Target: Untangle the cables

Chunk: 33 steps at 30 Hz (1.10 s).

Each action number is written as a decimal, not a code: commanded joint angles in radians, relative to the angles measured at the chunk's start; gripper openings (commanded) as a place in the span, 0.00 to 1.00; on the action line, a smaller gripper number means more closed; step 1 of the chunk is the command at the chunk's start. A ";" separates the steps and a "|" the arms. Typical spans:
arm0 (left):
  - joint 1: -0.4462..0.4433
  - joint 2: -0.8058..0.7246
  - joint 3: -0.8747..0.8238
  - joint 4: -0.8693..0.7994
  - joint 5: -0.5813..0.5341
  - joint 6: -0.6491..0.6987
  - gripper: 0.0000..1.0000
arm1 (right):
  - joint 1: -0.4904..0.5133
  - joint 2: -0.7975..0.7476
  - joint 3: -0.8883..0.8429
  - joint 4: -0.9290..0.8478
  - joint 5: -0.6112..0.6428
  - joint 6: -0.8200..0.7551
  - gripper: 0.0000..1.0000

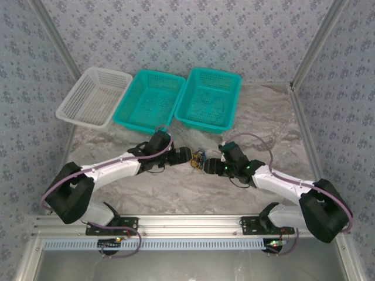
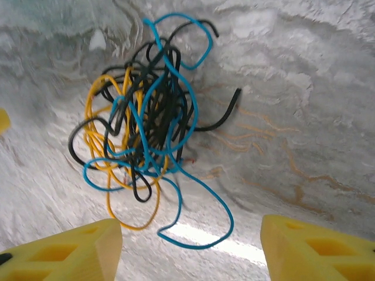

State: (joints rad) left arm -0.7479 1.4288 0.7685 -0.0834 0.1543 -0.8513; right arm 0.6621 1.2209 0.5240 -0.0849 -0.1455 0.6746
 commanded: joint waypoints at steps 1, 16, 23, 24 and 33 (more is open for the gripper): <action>0.000 0.012 0.015 0.025 0.016 -0.006 0.99 | 0.010 0.013 0.004 0.022 -0.032 -0.107 0.63; 0.000 0.054 0.047 0.021 0.043 0.010 0.99 | 0.016 0.086 0.059 -0.025 -0.068 -0.371 0.55; -0.001 0.066 0.060 0.011 0.048 0.013 0.99 | 0.029 0.151 0.084 -0.037 -0.032 -0.405 0.56; -0.001 0.068 0.063 0.008 0.047 0.014 1.00 | 0.033 0.160 0.086 -0.034 -0.021 -0.404 0.54; -0.002 0.057 0.059 0.100 0.071 0.098 1.00 | 0.036 0.163 0.063 0.004 -0.011 -0.405 0.24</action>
State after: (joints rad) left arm -0.7479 1.4952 0.8089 -0.0467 0.2020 -0.8196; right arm 0.6926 1.3949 0.5812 -0.0784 -0.1696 0.2867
